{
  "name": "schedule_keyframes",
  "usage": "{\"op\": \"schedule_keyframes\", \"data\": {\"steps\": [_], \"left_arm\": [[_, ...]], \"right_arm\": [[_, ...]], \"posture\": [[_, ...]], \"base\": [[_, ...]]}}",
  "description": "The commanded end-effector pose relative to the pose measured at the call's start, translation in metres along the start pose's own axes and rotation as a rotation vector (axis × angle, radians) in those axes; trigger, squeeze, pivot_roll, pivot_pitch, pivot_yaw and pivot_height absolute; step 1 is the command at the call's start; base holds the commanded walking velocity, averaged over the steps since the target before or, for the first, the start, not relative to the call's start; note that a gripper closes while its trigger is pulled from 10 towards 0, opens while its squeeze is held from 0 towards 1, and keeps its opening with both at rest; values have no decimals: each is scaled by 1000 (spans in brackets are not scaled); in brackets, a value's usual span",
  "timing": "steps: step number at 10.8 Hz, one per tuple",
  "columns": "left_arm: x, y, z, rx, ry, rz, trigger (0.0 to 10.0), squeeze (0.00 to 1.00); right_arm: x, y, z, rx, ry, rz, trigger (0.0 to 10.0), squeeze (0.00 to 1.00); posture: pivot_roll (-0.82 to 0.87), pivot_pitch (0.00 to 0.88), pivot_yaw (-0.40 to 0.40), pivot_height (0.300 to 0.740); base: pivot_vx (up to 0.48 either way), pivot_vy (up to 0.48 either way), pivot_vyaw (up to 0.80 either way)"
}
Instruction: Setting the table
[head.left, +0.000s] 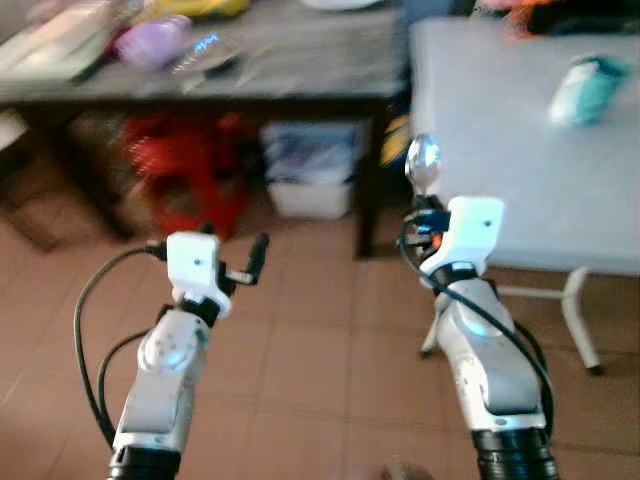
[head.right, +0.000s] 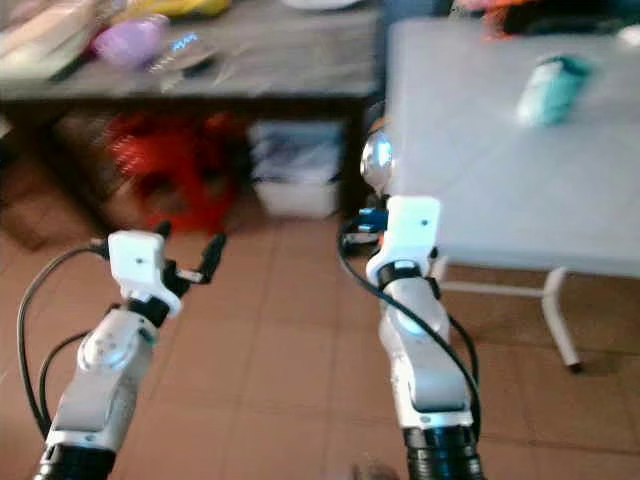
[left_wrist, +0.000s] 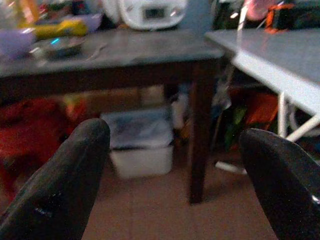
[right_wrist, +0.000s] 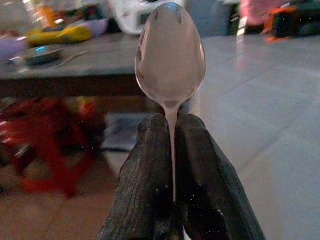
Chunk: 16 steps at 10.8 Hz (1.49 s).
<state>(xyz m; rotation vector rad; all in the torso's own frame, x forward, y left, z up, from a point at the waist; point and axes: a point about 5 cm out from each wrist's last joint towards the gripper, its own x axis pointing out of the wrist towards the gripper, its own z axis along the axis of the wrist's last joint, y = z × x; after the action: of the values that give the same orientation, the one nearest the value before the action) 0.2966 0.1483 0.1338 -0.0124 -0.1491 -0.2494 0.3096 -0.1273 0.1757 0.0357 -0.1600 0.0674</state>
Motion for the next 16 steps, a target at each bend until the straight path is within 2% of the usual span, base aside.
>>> {"op": "schedule_keyframes", "data": {"steps": [1,3,9,11,12,13,14,16], "left_arm": [[0,-6,0,-2,-4,-25,10000,0],[-1,-6,0,-5,0,-28,10000,0],[-1,-5,-7,-12,53,15,10000,0],[-1,-3,-8,-42,77,26,10000,0],[-1,-3,-8,-22,71,29,10000,0],[0,-3,-5,6,54,38,10000,0],[1,-4,-4,-9,56,34,10000,0],[1,-4,-6,-24,70,29,10000,0]], "right_arm": [[-1,-6,2,-5,-11,-23,10000,0],[-1,-6,2,-5,-11,-22,10000,0],[0,-5,1,-5,-10,-16,10000,0],[-2,-7,0,-2,-6,-22,10000,0],[-3,-8,-2,6,2,-26,10000,0],[-3,-8,-2,5,5,-29,10000,0],[-3,-8,-2,6,4,-32,10000,0],[-2,-8,-2,8,0,-34,10000,0]], "posture": [[-18,122,81,740],[-17,119,83,740],[-15,118,78,740],[-18,121,82,740],[-18,123,82,740],[-19,124,84,740],[-19,123,86,740],[-18,122,87,740]], "base": [[480,0,0],[480,0,0],[0,0,0],[0,0,0],[0,0,0],[0,0,-800],[0,0,-800],[0,0,0]]}}
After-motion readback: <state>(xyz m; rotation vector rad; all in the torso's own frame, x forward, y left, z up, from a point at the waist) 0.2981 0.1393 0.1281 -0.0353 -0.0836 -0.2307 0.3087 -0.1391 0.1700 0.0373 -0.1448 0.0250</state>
